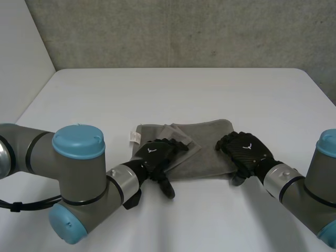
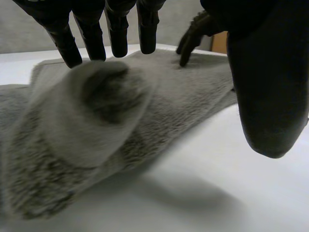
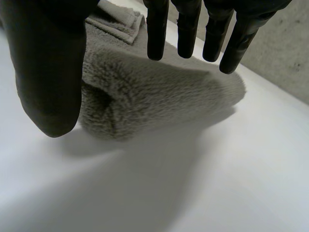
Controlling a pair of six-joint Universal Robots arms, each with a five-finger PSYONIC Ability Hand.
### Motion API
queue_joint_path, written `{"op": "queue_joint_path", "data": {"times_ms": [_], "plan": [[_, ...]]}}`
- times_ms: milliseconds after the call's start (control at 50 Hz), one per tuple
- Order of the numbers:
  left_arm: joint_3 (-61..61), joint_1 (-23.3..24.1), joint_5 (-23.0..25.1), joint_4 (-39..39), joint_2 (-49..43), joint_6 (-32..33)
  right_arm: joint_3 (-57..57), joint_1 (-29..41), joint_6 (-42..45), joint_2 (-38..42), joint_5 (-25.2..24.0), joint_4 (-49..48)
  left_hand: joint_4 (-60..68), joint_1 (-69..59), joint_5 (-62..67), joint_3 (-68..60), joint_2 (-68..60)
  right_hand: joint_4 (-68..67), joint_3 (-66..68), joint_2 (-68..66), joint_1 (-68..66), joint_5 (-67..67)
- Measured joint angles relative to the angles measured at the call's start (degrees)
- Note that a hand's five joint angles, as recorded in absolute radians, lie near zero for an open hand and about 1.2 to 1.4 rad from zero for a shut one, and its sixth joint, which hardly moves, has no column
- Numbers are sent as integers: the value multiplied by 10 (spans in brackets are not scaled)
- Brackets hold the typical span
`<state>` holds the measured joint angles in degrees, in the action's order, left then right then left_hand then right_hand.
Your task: Fold the towel.
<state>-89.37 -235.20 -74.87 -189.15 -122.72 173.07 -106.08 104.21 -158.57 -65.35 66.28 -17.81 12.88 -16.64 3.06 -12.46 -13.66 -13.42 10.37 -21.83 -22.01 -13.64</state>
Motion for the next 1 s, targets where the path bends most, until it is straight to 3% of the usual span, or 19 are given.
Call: {"op": "queue_joint_path", "data": {"times_ms": [140, 320, 400, 560, 680, 820, 1000], "plan": [[14, -6, -38, -3, -4, -1, 4, 4, -82, 15, -4, -15, 0, 0, 0, 0, 0, 0, 0, 0, 0, 0], [17, -12, -48, -6, -3, -1, 9, 8, -126, 14, 1, -38, 0, 0, 0, 0, 0, 0, 0, -5, -10, -7], [17, -12, -51, -19, -5, 0, 11, 7, -133, 15, 2, -46, 0, 0, 0, 0, 0, 0, 0, -125, -124, -109], [32, -21, -81, -61, -9, 3, 8, 3, -133, 20, 3, -53, 0, 0, 0, 0, 0, 0, 0, -513, -519, -496], [57, -52, -101, -68, -22, 32, 7, 0, -131, 20, -1, -52, 0, 0, 0, 0, 0, 0, 0, -520, -525, -519], [73, -105, -131, -65, -45, 112, 4, -1, -128, 17, -4, -49, 0, 0, 0, 0, 0, 0, 0, -521, -526, -519], [65, -121, -151, -61, -40, 134, 0, 1, -124, 12, -5, -47, 0, 0, 0, 0, 0, 0, 0, -521, -526, -521]]}}
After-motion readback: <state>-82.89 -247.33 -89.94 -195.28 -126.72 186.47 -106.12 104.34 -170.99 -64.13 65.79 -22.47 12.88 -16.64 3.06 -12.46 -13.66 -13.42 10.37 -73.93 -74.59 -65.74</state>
